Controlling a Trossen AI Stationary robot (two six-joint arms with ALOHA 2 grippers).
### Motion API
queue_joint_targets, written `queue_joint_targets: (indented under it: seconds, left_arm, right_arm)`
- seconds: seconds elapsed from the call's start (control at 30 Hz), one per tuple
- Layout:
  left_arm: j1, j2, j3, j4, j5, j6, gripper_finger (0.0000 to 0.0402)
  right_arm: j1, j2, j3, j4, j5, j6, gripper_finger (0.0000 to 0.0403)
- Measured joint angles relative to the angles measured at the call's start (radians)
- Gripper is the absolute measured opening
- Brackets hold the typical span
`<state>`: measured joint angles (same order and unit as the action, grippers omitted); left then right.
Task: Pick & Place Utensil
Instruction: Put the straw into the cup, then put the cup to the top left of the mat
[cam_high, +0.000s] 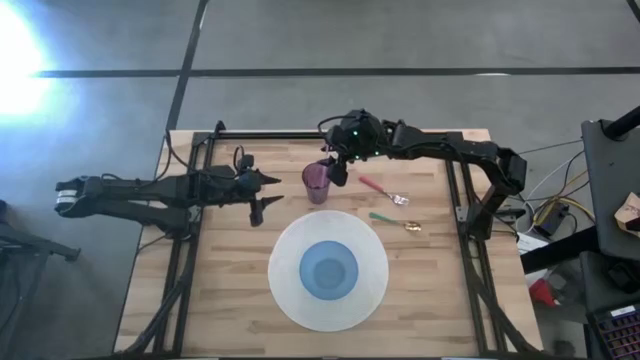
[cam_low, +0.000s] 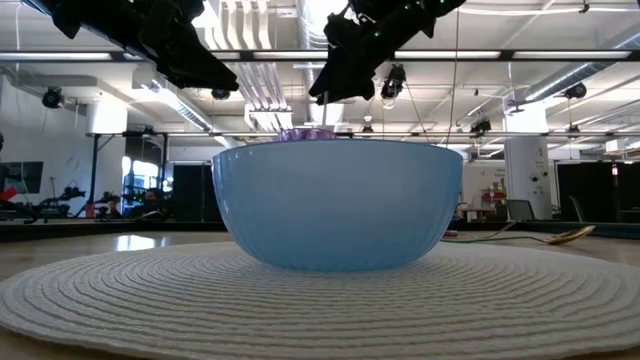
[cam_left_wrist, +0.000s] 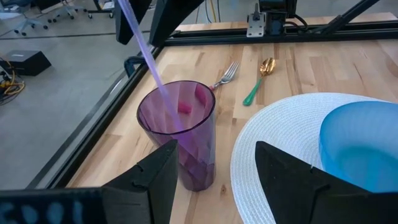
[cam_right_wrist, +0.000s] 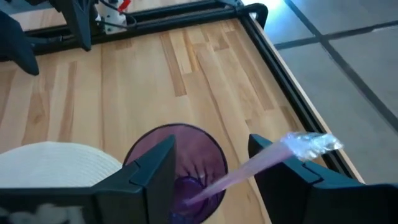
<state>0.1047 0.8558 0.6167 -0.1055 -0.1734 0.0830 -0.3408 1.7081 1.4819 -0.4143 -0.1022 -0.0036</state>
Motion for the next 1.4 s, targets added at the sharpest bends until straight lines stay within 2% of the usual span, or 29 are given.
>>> queue_joint_targets:
  seconds: [0.33,0.53,0.73,1.1,1.27,1.4]
  left_arm:
    - [0.0,0.001,0.015,-0.002,-0.001,0.032,0.0207]
    - [0.0,0.004,0.067,-0.024,0.0,0.073,0.0207]
    - [0.007,0.028,0.147,-0.122,0.0,0.129,0.0207]
    - [0.057,0.167,0.28,-0.28,0.011,0.22,0.0207]
    - [0.076,0.269,0.402,-0.424,0.086,0.257,0.0207]
    - [0.077,0.354,0.518,-0.518,0.097,0.311,0.0207]
  right_arm:
    - [0.0,-0.012,0.099,-0.186,-0.001,-0.033,0.0203]
    - [0.0,-0.052,0.103,-0.195,-0.002,-0.048,0.0204]
    - [0.0,-0.104,0.103,-0.22,-0.002,-0.053,0.0204]
    - [0.0,-0.228,0.103,-0.286,-0.002,-0.088,0.0201]
    - [0.0,-0.302,0.103,-0.368,-0.001,-0.104,0.0201]
    - [0.0,-0.359,0.103,-0.423,-0.001,-0.104,0.0201]
